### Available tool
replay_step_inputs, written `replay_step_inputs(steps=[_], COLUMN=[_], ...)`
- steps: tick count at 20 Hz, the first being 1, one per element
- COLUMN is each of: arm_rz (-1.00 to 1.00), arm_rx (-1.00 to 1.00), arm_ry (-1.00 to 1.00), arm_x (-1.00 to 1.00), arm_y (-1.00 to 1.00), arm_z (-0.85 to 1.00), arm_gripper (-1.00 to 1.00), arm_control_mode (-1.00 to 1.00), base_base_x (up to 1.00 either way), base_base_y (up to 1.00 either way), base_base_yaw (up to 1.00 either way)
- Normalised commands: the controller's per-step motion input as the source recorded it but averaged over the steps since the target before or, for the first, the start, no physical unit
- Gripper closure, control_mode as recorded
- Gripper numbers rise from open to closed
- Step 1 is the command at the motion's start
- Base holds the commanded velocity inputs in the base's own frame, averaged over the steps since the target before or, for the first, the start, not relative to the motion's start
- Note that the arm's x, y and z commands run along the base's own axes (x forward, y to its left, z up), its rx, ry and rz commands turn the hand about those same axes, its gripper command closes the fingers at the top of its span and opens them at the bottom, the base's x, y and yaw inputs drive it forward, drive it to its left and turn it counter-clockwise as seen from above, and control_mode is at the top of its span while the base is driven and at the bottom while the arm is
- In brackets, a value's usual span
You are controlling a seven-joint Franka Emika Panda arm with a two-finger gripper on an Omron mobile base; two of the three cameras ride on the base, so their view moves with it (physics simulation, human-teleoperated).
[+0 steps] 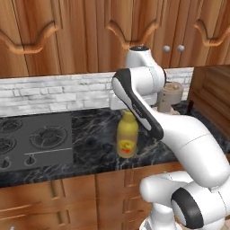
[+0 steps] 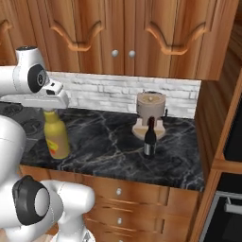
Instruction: There is a wine glass and glass cup on the dining counter. Place the wine bottle next to the wine glass and the juice bottle next to the glass cup.
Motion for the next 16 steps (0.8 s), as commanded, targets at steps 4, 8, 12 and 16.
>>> replay_step_inputs(steps=[4, 8, 12, 16], arm_rz=[0.0, 0.0, 0.0, 0.0], arm_rx=[0.0, 0.0, 0.0, 0.0], arm_ry=[0.0, 0.0, 0.0, 0.0], arm_x=[0.0, 0.0, 0.0, 0.0], arm_y=[0.0, 0.0, 0.0, 0.0], arm_z=[0.0, 0.0, 0.0, 0.0], arm_gripper=[1.0, 1.0, 1.0, 1.0], arm_control_mode=[1.0, 1.0, 1.0, 1.0], base_base_x=[-0.68, -0.61, -0.59, -0.59], base_base_y=[-0.17, -0.18, -0.16, -0.19], base_base_yaw=[-0.06, -0.08, -0.07, -0.14])
